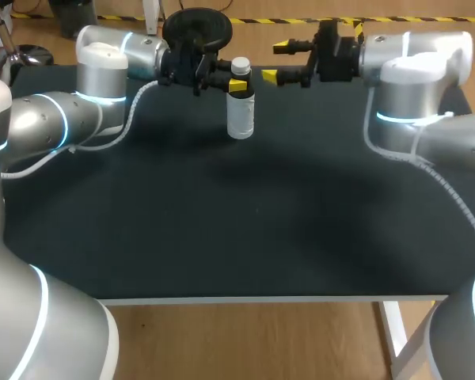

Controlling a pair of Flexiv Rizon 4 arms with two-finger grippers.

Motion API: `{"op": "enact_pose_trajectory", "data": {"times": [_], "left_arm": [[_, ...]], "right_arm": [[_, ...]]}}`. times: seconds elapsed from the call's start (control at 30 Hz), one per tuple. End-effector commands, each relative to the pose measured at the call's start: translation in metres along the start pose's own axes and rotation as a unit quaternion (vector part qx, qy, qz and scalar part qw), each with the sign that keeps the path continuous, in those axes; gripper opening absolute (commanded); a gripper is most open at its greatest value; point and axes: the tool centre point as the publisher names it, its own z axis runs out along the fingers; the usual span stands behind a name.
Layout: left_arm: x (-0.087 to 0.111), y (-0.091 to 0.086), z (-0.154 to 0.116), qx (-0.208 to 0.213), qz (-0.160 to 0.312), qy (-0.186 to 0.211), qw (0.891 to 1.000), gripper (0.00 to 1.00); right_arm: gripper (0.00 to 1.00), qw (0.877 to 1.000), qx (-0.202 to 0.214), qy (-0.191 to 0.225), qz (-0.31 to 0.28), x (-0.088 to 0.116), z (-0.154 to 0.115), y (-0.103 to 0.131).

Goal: Unscrew the bottle cap

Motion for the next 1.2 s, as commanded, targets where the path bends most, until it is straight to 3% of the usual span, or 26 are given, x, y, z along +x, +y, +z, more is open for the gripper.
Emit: {"op": "enact_pose_trajectory", "data": {"times": [0.03, 0.5, 1.2], "left_arm": [[-0.007, 0.003, -0.001, 0.003, -0.001, 0.044, 0.999, 0.00], [-0.007, 0.003, -0.001, 0.003, -0.001, 0.044, 0.999, 0.00], [-0.007, 0.003, -0.001, 0.003, -0.001, 0.044, 0.999, 0.00]], "right_arm": [[1.00, 1.000, -0.006, 0.010, 0.008, 0.002, 0.012, -0.001], [1.00, 0.999, -0.014, 0.029, 0.014, 0.025, 0.040, 0.009], [1.00, 0.999, -0.014, 0.027, 0.020, 0.016, 0.056, 0.000]]}}
